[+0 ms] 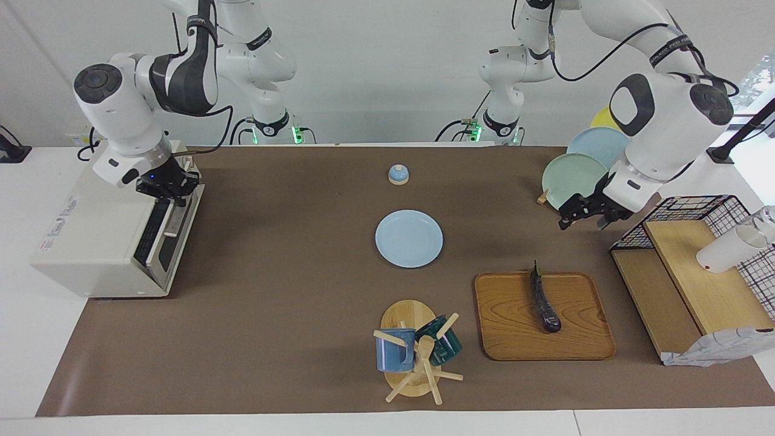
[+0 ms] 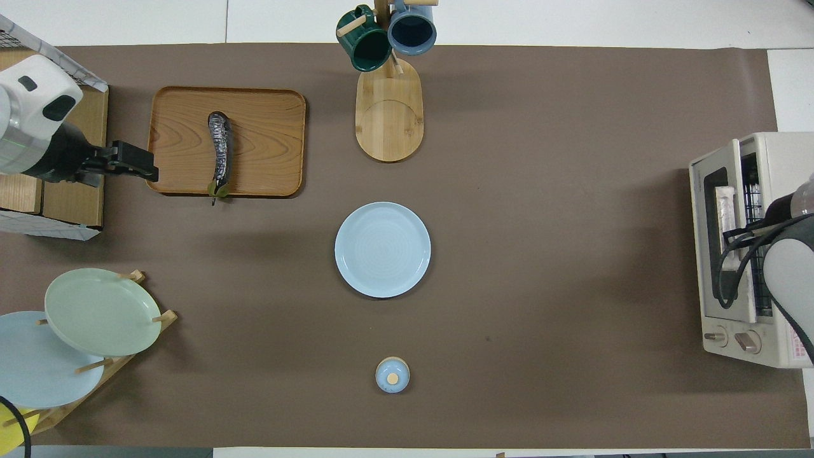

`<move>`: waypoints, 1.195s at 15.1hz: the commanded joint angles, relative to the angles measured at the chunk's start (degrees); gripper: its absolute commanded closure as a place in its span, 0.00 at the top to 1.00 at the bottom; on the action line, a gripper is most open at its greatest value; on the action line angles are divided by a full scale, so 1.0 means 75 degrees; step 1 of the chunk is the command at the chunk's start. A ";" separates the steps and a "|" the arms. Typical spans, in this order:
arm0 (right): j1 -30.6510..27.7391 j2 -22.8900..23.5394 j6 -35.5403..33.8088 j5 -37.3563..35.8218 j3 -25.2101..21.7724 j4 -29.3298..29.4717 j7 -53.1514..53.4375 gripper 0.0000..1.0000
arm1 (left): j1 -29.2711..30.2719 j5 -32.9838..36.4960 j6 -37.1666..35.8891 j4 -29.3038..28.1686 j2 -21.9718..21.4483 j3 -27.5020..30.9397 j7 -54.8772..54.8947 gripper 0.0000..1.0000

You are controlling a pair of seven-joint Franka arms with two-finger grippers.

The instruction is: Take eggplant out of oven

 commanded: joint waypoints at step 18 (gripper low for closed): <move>0.0583 0.0408 -0.2684 0.0121 0.0292 0.2748 0.1038 1.00 | -0.0310 0.0769 -0.1885 0.0304 -0.1064 -0.0078 -0.0341 1.00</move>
